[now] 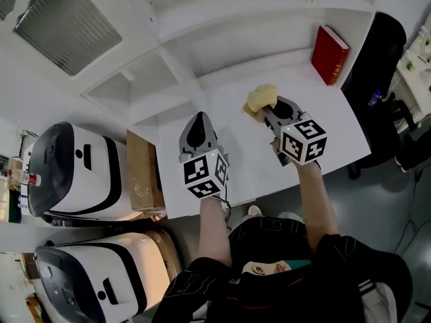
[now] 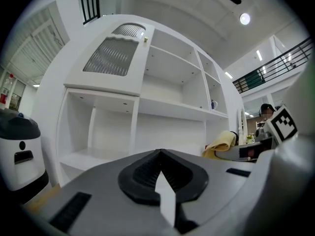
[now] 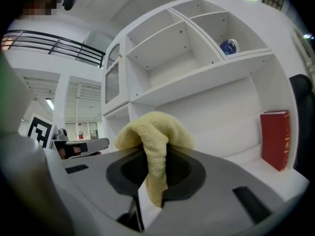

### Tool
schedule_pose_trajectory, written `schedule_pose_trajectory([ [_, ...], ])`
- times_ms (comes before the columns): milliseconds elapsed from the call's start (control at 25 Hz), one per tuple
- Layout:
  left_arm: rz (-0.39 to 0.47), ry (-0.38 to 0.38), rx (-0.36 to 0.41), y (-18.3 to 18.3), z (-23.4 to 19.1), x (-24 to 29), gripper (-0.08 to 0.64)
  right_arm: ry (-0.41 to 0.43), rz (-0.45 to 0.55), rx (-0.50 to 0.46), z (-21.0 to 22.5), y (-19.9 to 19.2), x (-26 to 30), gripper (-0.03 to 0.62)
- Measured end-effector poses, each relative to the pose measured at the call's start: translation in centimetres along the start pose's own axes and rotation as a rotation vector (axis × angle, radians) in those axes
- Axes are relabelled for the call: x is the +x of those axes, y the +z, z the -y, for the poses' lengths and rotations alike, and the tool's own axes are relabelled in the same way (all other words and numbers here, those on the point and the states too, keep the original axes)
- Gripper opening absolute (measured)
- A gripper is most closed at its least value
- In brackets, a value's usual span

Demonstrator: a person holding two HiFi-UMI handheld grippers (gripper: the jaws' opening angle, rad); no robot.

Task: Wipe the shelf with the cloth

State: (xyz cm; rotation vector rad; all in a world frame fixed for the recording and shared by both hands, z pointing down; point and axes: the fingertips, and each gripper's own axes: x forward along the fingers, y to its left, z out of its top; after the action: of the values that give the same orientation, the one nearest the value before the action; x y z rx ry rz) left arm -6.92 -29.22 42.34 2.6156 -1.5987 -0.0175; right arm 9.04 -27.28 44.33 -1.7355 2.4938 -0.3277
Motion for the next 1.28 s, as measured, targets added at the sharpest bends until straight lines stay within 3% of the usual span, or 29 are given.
schedule_pose_trajectory([
  [520,0.16,0.025,0.038,9.2,-2.5,3.9,0.0,0.133,0.129,-0.056,-2.0,8.8,6.7,0.051],
  [720,0.202,-0.014,0.116,12.0,-1.8,4.6,0.0,0.298,0.161,-0.057,-5.0,12.5,8.6,0.051],
  [880,0.231,0.001,0.149,14.2,-2.2,4.5,0.0,0.423,0.19,-0.092,-7.6,15.6,9.6,0.051],
  [1280,0.342,0.062,0.242,20.9,-3.5,3.3,0.0,0.574,0.312,-0.139,-10.8,23.9,10.7,0.051],
])
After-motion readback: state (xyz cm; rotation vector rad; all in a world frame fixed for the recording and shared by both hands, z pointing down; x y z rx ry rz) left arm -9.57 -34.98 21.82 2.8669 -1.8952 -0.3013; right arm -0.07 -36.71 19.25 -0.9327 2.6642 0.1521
